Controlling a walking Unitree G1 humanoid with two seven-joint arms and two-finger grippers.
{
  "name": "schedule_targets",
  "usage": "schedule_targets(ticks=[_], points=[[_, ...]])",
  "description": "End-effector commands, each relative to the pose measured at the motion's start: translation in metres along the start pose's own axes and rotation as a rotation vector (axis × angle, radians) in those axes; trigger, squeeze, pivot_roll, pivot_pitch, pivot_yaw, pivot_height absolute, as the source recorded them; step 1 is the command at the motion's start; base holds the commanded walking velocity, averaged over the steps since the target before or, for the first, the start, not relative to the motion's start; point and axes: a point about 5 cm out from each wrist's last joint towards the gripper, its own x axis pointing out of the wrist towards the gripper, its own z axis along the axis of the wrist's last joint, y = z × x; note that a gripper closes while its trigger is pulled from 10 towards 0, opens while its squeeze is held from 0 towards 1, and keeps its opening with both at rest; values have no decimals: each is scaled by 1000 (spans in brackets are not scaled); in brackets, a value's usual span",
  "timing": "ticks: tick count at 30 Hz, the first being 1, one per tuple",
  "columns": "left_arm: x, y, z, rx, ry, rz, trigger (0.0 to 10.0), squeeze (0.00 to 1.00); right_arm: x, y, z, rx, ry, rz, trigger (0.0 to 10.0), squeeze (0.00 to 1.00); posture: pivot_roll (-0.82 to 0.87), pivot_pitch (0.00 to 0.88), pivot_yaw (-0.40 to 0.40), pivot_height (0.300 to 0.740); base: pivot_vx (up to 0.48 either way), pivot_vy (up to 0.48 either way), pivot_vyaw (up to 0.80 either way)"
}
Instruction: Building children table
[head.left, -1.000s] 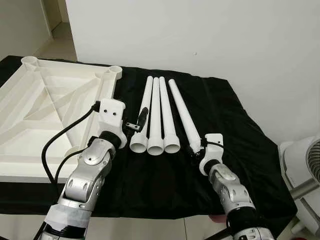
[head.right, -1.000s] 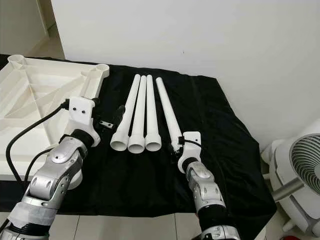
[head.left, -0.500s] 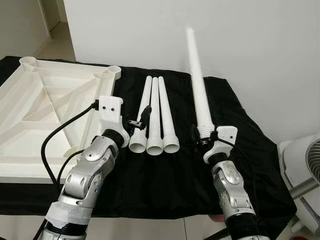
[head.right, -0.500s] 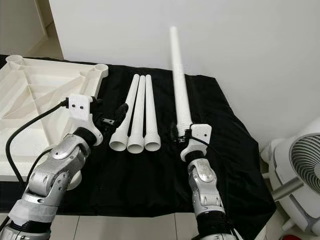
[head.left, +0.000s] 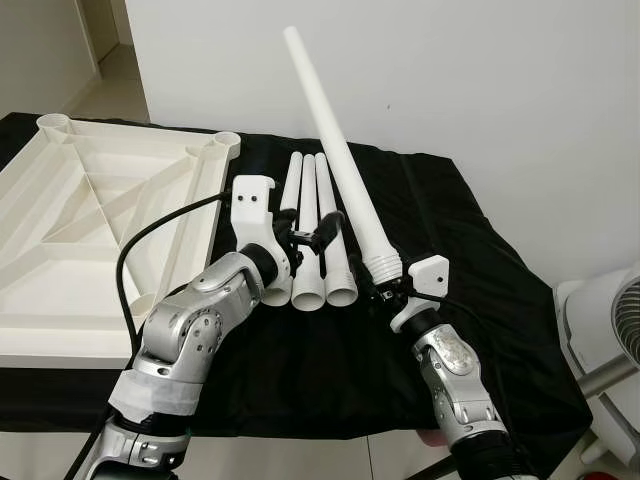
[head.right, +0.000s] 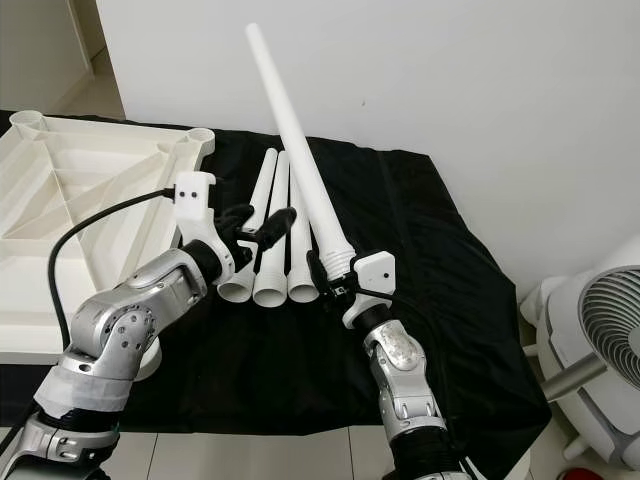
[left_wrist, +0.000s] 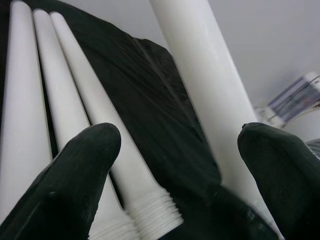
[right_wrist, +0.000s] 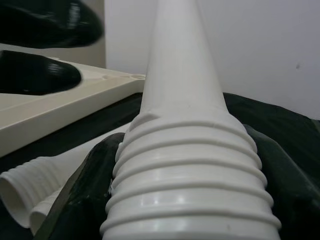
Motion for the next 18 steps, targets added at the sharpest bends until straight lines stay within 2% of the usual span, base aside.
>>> schedule_targets(ticks=[1,7,14,16,18], points=[[4,-15,5,-44,15,-223,10000,0,5,3,9,-34,-46,49,10000,0,4,0,-71,740,0,0,0],[14,-8,15,-116,29,-200,10000,0,6,16,13,-52,-66,133,10000,0,0,0,-65,740,0,0,0],[16,-2,26,-209,33,-191,10000,0,0,25,8,-85,-55,181,10000,0,-4,0,-59,740,0,0,0],[18,3,30,-227,34,-176,10000,0,-2,28,7,-92,-56,191,10000,0,-2,0,-58,740,0,0,0],[20,14,38,-253,27,-130,10000,0,-4,31,7,-111,-56,210,10000,0,-4,0,-57,740,0,0,0]])
